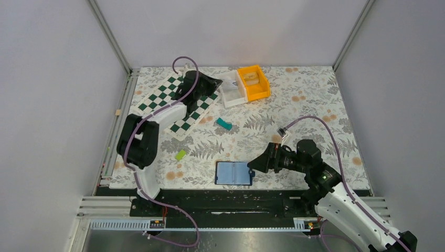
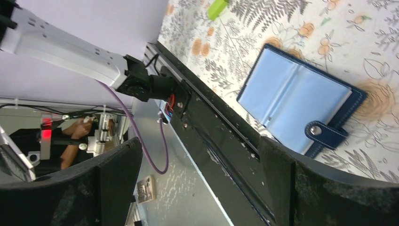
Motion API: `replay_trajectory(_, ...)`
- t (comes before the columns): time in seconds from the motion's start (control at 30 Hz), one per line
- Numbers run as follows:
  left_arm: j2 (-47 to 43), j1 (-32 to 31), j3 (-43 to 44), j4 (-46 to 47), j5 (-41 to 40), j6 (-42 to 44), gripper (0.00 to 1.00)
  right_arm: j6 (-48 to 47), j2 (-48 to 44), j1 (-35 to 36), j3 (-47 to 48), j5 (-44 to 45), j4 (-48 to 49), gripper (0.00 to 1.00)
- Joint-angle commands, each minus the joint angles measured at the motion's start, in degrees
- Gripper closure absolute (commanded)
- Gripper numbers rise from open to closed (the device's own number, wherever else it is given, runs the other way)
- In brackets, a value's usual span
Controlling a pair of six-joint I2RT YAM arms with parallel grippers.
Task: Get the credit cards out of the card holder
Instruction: Place the credit card in the storage box.
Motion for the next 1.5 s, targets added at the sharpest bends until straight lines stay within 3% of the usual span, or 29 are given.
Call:
replay_trajectory(0.0,4.58,0.11,5.51,6.98,-11.44,-0.61,1.00,-5.47,-0.32,-0.16,3.99,1.83,-6.62,0.00)
replay_trajectory(0.23,10.67,0.17,7.61,12.95,-18.23,-1.28,1.00,-7.81,1.07,-0.17,5.15,2.17,-9.52,0.01)
replay_trajectory(0.47,15.30,0.03,10.58,12.97,-22.64,-3.42,1.00,-7.70,3.78,-0.22,5.66,1.87,-8.41,0.00)
replay_trajectory(0.77,21.45,-0.44,16.38,15.31,-21.77,-1.87,1.00,-9.30,4.63,-0.20,7.31,1.60,-10.60,0.00)
replay_trajectory(1.47,25.80,-3.31,20.30,8.57,-29.43,4.01,1.00,-13.15,4.79,-0.29,9.66,3.48,-15.79,0.01)
